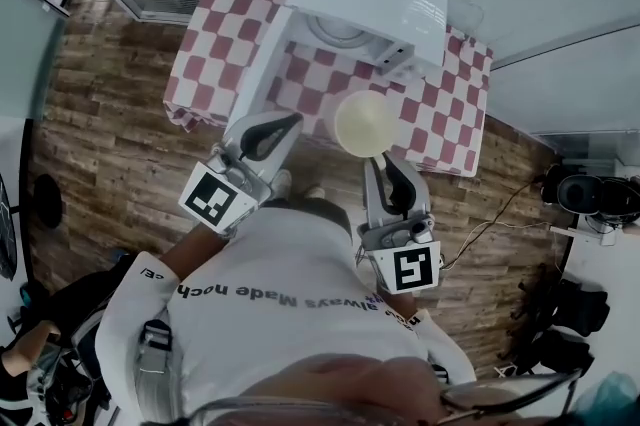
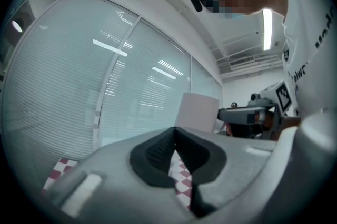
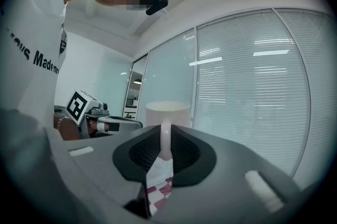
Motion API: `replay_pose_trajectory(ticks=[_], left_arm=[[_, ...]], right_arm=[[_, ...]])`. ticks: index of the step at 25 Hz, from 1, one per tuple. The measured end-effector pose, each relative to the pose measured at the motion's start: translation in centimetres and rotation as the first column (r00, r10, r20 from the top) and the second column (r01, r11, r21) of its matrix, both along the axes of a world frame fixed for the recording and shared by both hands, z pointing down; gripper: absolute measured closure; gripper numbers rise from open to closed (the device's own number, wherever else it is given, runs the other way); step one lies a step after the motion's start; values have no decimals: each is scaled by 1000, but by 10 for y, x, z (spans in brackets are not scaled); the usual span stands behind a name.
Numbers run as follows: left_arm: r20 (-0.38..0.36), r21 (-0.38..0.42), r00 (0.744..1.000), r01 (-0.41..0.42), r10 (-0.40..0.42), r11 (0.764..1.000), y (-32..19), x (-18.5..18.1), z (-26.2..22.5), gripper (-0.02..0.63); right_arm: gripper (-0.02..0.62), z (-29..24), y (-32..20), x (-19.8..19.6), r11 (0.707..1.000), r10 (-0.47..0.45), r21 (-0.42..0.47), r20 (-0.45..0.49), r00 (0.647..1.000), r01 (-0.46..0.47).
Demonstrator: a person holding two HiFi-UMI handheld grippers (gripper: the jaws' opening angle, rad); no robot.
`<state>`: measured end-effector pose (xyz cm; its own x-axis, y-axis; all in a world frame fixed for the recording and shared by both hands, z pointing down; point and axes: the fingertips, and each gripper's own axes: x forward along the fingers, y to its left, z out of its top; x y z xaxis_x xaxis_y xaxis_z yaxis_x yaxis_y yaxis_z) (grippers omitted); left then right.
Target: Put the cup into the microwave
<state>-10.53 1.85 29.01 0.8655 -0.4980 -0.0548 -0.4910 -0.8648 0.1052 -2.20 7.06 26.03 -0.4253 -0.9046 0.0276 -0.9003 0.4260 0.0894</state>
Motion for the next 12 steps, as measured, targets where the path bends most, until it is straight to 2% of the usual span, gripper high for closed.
replay_pose_trajectory(ticks=[7,12], left_arm=[[9,-9,1000,22,-21,1000,-12,14,2,603],[12,-1,999,46,-46,999,-21,37,-2,603]], right_arm=[[554,1,-12,14,999,-33,8,1,999,33],[554,-2,-22,39,999,-37,15,21,999,36]])
